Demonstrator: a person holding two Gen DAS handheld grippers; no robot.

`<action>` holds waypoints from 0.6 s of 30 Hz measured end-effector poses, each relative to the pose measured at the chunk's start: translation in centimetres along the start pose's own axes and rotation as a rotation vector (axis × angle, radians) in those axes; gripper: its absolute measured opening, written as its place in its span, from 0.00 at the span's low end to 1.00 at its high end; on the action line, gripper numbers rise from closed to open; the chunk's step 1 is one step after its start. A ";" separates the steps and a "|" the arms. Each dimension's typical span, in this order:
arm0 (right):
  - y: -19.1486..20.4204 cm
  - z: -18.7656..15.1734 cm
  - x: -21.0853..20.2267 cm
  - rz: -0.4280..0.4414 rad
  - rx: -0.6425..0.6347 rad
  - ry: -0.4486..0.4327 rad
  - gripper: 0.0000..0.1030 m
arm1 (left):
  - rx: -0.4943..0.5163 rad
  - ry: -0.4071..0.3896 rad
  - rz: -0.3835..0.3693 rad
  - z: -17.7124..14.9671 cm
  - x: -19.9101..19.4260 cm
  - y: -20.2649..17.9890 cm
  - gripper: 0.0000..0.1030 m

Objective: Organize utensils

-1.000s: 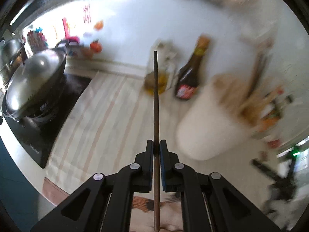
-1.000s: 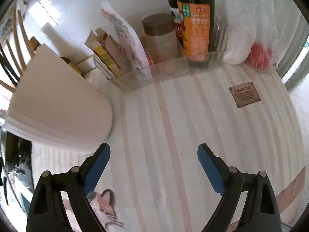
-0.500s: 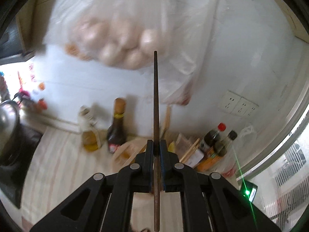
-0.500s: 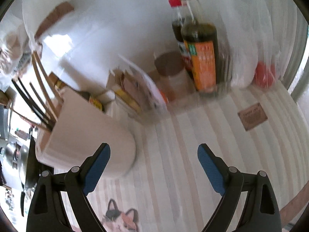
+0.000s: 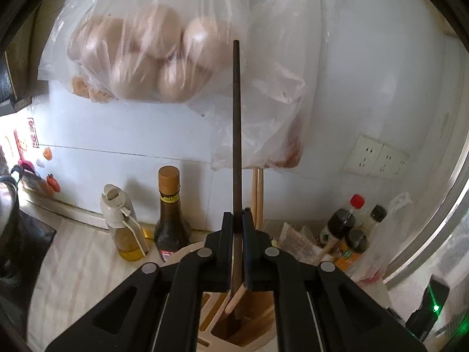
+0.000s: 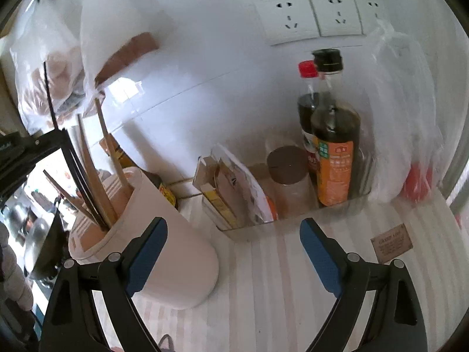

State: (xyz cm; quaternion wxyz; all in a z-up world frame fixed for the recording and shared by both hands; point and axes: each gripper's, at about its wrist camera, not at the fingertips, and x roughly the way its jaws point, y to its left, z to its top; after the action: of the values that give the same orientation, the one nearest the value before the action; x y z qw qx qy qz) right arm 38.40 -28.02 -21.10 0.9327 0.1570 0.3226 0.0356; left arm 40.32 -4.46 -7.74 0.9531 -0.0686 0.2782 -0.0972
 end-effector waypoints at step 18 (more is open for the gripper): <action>-2.0 -0.3 -0.2 -0.131 -0.011 0.068 1.00 | 0.033 0.142 0.217 -2.8 -1.6 -0.3 1.00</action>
State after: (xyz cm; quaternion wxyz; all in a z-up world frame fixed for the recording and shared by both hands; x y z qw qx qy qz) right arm 38.02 -29.90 -21.86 0.9225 0.1289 0.3634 -0.0185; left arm 37.44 -4.62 -9.17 0.9370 -0.0153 0.3491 -0.0029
